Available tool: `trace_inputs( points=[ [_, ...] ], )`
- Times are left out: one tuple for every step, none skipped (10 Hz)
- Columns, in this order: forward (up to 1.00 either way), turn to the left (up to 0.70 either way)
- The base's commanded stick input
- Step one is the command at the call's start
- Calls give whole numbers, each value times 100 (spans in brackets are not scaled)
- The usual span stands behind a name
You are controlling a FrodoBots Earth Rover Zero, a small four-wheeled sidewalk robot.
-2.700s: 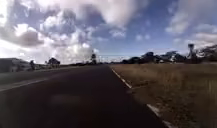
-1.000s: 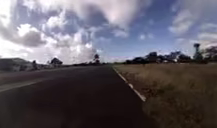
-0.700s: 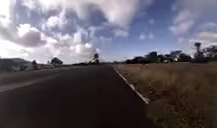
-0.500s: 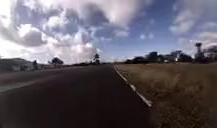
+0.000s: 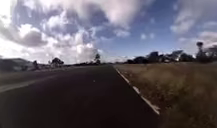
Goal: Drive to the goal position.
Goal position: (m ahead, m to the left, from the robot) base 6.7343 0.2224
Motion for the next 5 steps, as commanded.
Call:
trace_inputs(
  points=[
    [50, 0],
    [50, 0],
    [50, 0],
    [50, 0],
    [50, 0]
  ],
)
